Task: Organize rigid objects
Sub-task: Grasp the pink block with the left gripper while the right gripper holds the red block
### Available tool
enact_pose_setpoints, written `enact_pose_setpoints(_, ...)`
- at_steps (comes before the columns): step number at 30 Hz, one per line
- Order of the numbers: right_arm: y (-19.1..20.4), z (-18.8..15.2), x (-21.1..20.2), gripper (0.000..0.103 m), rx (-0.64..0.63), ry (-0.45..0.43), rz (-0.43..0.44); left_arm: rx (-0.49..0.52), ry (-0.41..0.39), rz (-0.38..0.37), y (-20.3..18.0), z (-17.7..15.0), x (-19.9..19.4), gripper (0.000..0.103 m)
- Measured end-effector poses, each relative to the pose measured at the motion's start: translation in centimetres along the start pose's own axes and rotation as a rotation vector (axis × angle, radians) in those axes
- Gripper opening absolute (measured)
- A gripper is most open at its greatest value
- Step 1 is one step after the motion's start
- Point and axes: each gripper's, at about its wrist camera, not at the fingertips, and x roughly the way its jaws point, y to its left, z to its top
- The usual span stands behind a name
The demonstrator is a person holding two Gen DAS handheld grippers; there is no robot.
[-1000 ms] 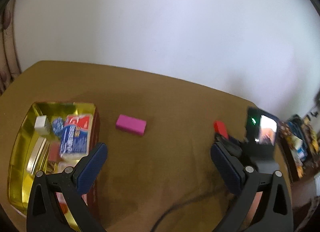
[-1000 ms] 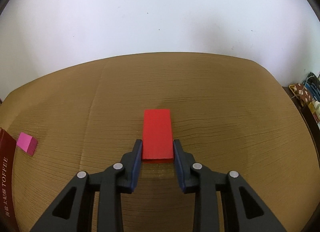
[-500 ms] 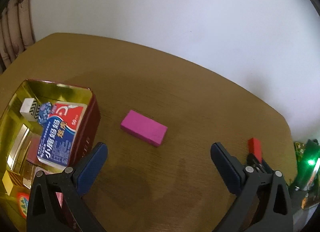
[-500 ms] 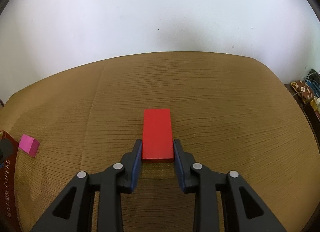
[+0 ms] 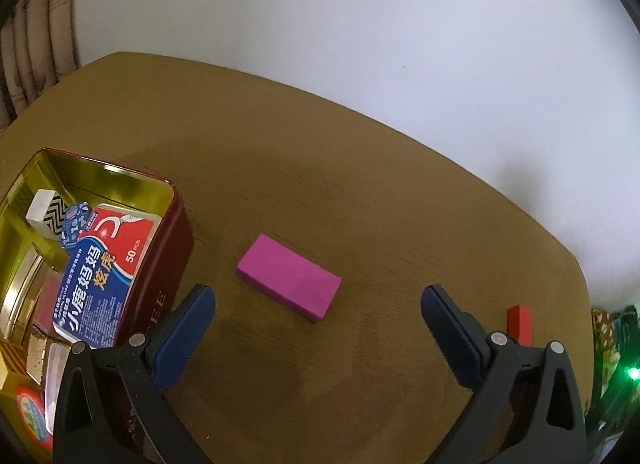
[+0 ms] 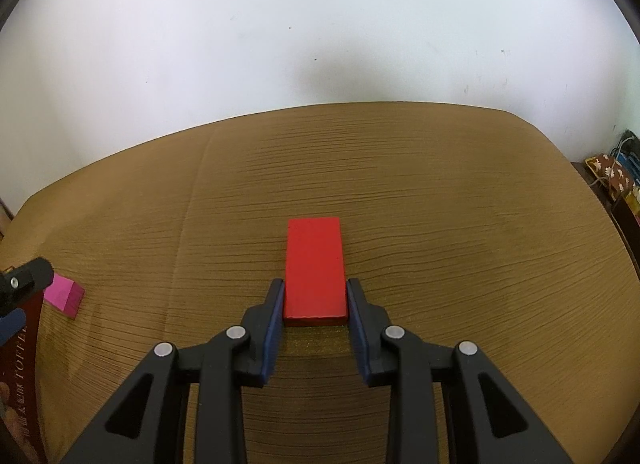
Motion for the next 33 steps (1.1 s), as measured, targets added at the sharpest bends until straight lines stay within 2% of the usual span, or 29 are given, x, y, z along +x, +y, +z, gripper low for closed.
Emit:
enact_pose_setpoints(5,-0.7,0.0,0.1,0.029,0.008,-0.001,0.004,-0.024,0.035,0.087,-1.1,2.0,2.1,0.102)
enact_pose_setpoints(11,-1.9,0.0,0.2,0.029,0.033,-0.003,0.022,0.068,0.035,0.119,-3.7,2.8,3.3,0.098)
enact_pose_setpoints(14,-2.1,-0.1,0.2,0.029,0.032,-0.003,0.017,0.093,0.042,0.188,-3.6,2.4,4.3,0.091)
enact_pose_setpoints(16,-2.2,-0.2,0.2,0.029,0.037,-0.004,0.022,0.067,0.036,0.23,-3.0,2.2,4.6,0.087)
enact_pose_setpoints(19,-2.8,-0.2,0.3,0.029,0.055,-0.006,0.038,0.065,0.057,0.245,-2.5,1.8,5.3,0.079)
enact_pose_setpoints(21,-3.1,-0.2,0.2,0.029,0.061,-0.006,0.043,0.042,0.079,0.244,-2.2,2.1,6.1,0.075)
enact_pose_setpoints(24,-3.5,-0.4,0.3,0.029,0.059,-0.006,0.041,0.051,0.047,0.235,-2.3,2.8,6.5,0.066)
enact_pose_setpoints(25,-3.7,-0.4,0.3,0.029,0.058,-0.006,0.04,0.083,0.033,0.232,-2.5,2.9,6.6,0.062)
enact_pose_setpoints(29,-3.5,-0.6,0.1,0.029,0.062,-0.007,0.045,0.211,-0.02,0.194,-3.4,2.0,6.5,0.061)
enact_pose_setpoints(30,-3.4,-0.6,0.2,0.029,0.064,-0.007,0.046,0.235,-0.033,0.159,-3.4,1.5,6.3,0.061)
enact_pose_setpoints(33,-3.6,-0.5,0.1,0.029,0.067,-0.007,0.047,0.25,-0.027,0.093,-3.5,0.5,5.5,0.061)
